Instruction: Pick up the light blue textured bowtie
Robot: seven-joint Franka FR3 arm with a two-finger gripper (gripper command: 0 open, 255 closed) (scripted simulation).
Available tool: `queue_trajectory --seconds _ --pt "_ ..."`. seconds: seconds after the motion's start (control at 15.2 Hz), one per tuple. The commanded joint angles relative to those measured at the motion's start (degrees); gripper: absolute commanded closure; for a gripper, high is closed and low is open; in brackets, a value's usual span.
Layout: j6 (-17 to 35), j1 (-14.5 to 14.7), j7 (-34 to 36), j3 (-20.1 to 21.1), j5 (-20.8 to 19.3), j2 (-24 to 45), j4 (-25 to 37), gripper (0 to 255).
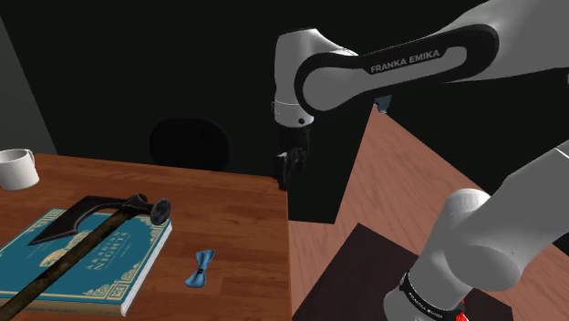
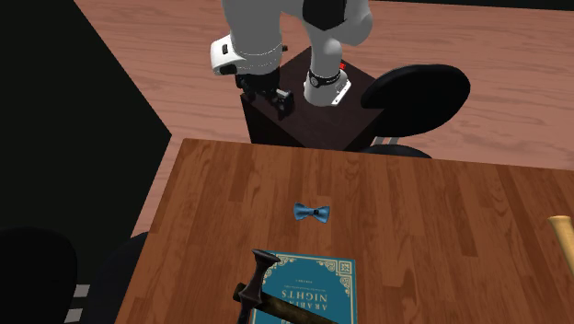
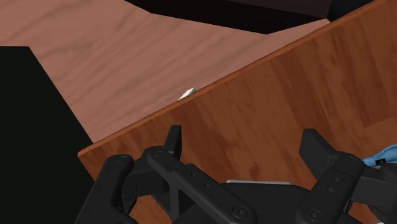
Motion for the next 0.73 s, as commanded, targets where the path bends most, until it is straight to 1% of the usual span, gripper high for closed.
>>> queue_trajectory --seconds 0.0,0.33,0.66 --pt "1.26 0.53 2.09 1.39 0.52 3.88 1.91 0" --pt "4.28 1.95 7.4 4.59 0.85 14.01 7.19 0" --pt "6.24 3.73 12.67 6.95 -0.03 24.69 14.1 0"
